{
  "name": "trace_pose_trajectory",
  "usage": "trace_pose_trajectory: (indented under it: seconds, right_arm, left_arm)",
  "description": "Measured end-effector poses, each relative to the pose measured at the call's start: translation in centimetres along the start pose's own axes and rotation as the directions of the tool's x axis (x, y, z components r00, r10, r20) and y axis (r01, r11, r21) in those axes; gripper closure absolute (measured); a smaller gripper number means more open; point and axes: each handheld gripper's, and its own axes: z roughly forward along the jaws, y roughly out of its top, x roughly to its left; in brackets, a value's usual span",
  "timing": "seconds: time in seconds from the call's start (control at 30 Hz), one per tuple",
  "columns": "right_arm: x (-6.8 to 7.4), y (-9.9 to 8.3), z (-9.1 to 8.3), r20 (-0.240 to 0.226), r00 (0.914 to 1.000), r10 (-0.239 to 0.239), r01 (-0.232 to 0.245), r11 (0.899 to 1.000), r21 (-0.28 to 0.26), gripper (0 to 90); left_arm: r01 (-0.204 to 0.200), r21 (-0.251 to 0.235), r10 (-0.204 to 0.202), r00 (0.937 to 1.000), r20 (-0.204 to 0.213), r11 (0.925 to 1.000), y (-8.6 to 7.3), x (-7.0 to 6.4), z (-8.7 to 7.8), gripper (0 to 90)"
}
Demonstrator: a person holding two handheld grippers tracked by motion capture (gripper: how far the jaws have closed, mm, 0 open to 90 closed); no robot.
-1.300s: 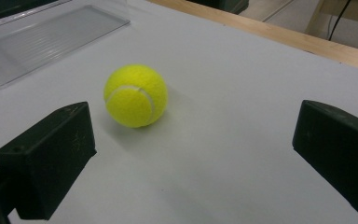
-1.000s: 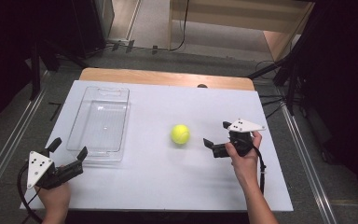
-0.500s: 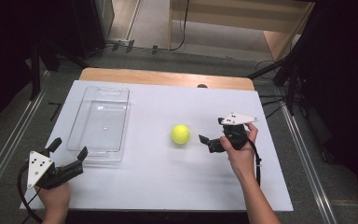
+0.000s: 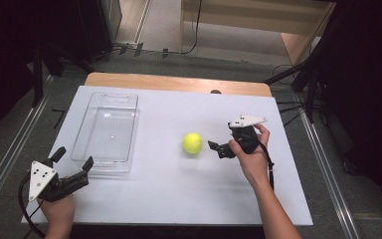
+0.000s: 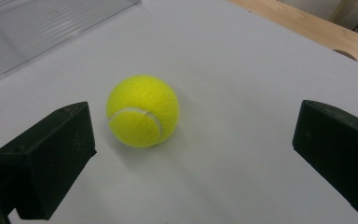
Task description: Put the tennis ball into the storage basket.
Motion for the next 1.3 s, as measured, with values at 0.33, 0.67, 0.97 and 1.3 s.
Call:
trace_pose_trajectory:
  seconds: [0.33, 0.67, 0.97, 1.3]
  right_arm:
    - [0.1, 1.3, 0.8, -0.006, 0.9999, -0.011, 0.012, 0.999, 0.042, 0.0]
    - [0.3, 2.7, 2.1, -0.032, 0.9990, -0.031, 0.034, 0.995, 0.099, 0.0]
    - [0.6, 3.4, 3.6, -0.054, 0.9978, -0.039, 0.048, 0.985, 0.164, 0.0]
    - [0.9, 4.0, 5.0, -0.068, 0.9967, -0.044, 0.061, 0.961, 0.269, 0.0]
  left_arm:
    - [-0.002, 0.001, 0.002, 1.0000, 0.001, 1.0000, 0.0, 0.0, 0.0, 11.3]
    - [-0.002, 0.001, 0.002, 1.0000, 0.002, 1.0000, 0.0, 0.0, 0.0, 11.3]
    - [-0.002, 0.000, 0.002, 1.0000, 0.004, 1.0000, 0.0, 0.0, 0.0, 11.3]
    - [0.001, 0.001, -0.001, 1.0000, 0.000, 1.0000, 0.0, 0.0, 0.0, 11.3]
